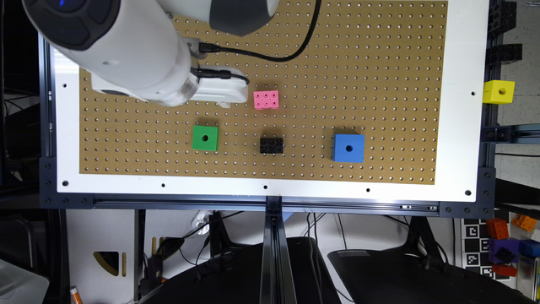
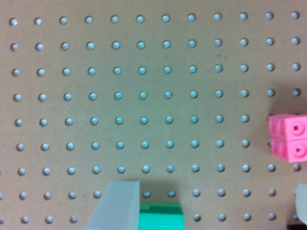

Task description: Pick up green block.

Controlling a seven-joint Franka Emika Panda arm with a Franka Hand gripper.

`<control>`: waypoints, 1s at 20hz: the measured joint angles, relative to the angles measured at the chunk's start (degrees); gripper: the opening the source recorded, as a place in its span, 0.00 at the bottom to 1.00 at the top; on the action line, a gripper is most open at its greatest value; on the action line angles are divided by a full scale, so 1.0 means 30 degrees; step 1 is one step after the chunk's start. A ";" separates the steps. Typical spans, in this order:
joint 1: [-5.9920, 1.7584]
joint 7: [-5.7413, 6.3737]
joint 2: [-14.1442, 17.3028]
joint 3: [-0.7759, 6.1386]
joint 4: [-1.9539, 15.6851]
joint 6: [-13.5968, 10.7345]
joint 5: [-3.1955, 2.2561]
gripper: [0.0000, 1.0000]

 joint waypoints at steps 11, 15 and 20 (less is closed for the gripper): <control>-0.0476 -0.0386 0.0442 -0.0001 0.0784 -0.0002 -0.0003 1.00; -0.0710 -0.0658 0.1141 0.0000 0.1566 -0.0006 -0.0003 1.00; -0.0693 -0.0663 0.1995 0.0075 0.2631 -0.0104 -0.0003 1.00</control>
